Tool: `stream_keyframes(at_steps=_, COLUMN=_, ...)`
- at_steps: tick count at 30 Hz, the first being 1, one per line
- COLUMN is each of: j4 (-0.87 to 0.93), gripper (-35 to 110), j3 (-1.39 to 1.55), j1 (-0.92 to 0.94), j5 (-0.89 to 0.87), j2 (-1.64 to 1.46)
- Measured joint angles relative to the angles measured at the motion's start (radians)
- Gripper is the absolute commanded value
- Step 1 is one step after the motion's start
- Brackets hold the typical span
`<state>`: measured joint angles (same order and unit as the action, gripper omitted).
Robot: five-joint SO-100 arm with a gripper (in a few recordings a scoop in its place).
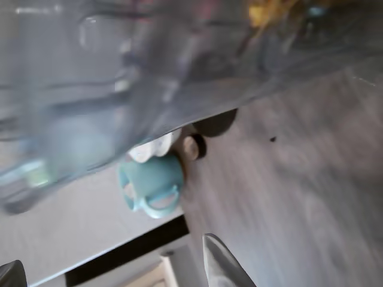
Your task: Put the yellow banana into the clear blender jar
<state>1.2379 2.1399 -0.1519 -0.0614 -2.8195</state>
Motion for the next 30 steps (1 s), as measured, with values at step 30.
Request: stream_keyframes(at_steps=30, j4=-0.077, gripper=0, j3=0.819, j1=0.034, j5=-0.067, j2=-0.483)
